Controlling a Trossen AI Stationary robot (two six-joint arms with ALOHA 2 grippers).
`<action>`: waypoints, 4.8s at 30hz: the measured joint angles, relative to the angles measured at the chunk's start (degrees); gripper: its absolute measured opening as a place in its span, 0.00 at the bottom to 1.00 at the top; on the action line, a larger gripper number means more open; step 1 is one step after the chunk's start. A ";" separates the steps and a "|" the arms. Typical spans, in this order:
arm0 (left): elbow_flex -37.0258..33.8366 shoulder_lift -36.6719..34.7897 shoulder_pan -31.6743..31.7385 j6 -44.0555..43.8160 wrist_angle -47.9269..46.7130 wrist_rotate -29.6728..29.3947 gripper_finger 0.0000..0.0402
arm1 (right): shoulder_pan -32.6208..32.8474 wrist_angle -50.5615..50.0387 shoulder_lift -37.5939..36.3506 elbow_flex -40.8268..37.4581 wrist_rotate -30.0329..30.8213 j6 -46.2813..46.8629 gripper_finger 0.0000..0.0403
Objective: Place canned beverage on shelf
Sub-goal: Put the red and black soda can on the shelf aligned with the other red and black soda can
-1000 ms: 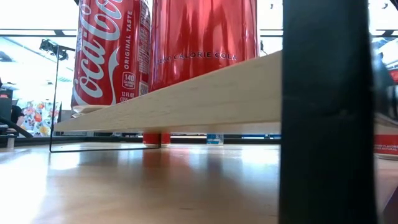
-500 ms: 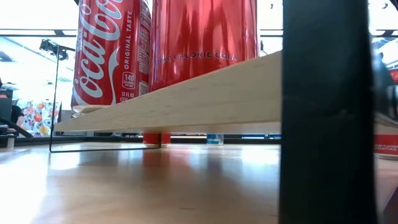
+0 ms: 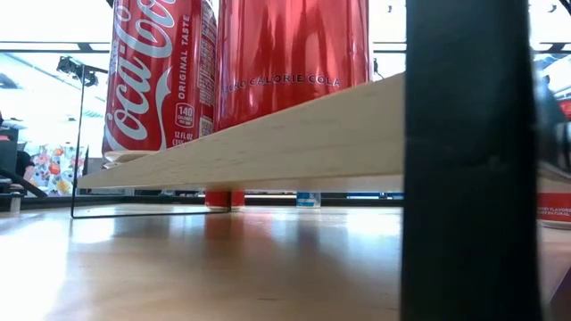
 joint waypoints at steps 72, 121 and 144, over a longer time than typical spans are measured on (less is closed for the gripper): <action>0.04 9.02 16.21 -3.89 -10.14 -18.72 0.50 | -30.33 14.83 -7.23 -16.36 2.60 -12.96 0.87; 4.31 43.99 56.97 -6.84 -13.95 34.42 0.48 | -32.58 7.47 -8.33 -17.17 1.76 -13.00 0.87; 4.31 55.75 59.80 -4.86 0.11 43.52 0.48 | -32.83 5.79 -8.62 -17.17 0.81 -12.98 0.87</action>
